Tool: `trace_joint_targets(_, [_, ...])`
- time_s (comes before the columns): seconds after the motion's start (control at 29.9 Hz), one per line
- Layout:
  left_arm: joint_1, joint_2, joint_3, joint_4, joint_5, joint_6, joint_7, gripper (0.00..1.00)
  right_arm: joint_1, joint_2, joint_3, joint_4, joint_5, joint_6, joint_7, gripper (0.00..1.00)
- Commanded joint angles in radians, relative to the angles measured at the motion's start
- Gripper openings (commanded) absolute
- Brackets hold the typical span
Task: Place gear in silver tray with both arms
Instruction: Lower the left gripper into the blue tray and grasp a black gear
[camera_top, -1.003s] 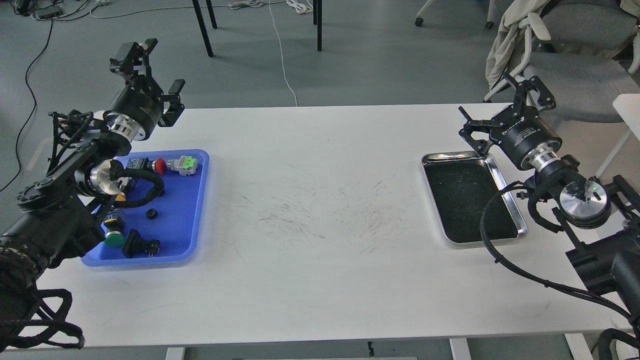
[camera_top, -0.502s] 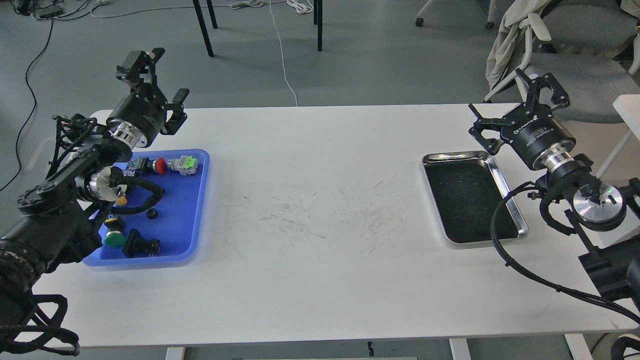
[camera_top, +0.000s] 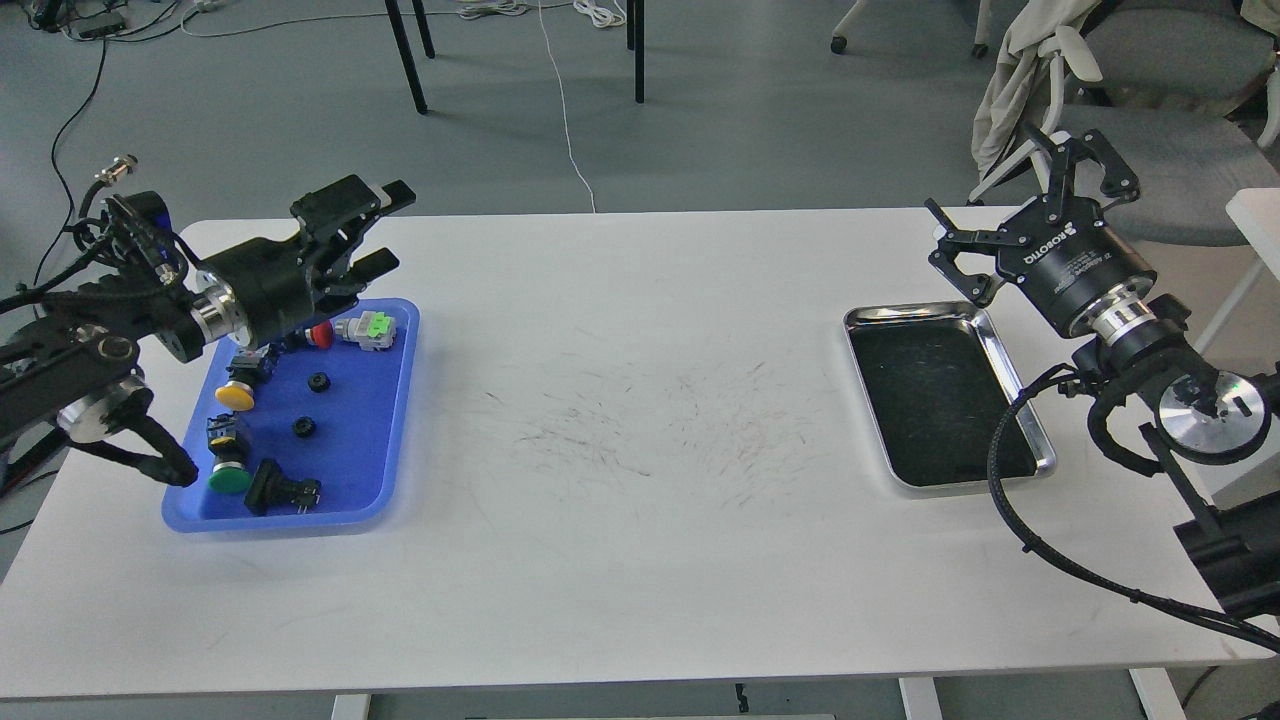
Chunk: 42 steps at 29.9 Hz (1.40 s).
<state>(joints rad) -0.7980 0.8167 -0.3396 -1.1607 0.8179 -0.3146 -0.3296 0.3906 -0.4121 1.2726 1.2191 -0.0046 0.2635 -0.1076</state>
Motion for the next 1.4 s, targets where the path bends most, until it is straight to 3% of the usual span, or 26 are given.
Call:
trace_joint_targets(0.0, [-0.003, 0.111, 0.017, -0.152, 0.312, -0.009, 0.049, 0.98, -0.003, -0.017, 0.007, 0.010, 0.000, -0.001, 0.002, 0.99])
trace_joint_targets(0.2, [0.002, 0.116, 0.019, -0.146, 0.648, -0.001, 0.081, 0.98, -0.004, -0.019, 0.017, 0.002, 0.000, 0.002, 0.002, 0.99])
trace_joint_targets(0.37, [0.002, 0.020, 0.045, -0.025, 0.749, 0.011, 0.145, 0.98, -0.003, -0.016, 0.016, -0.009, 0.000, 0.002, 0.003, 0.99])
trace_joint_targets(0.64, [-0.001, -0.120, 0.085, 0.205, 0.900, 0.045, 0.176, 0.96, -0.010, -0.010, 0.007, -0.018, -0.002, -0.003, 0.003, 0.99])
trace_joint_targets(0.9, [-0.006, -0.160, 0.149, 0.328, 0.938, 0.117, 0.167, 0.95, -0.038, -0.010, 0.013, -0.041, -0.002, -0.003, 0.003, 0.99])
trace_joint_targets(1.37, [0.003, -0.221, 0.157, 0.444, 0.937, 0.123, 0.124, 0.86, -0.050, -0.010, 0.011, -0.042, -0.002, 0.002, 0.003, 0.99])
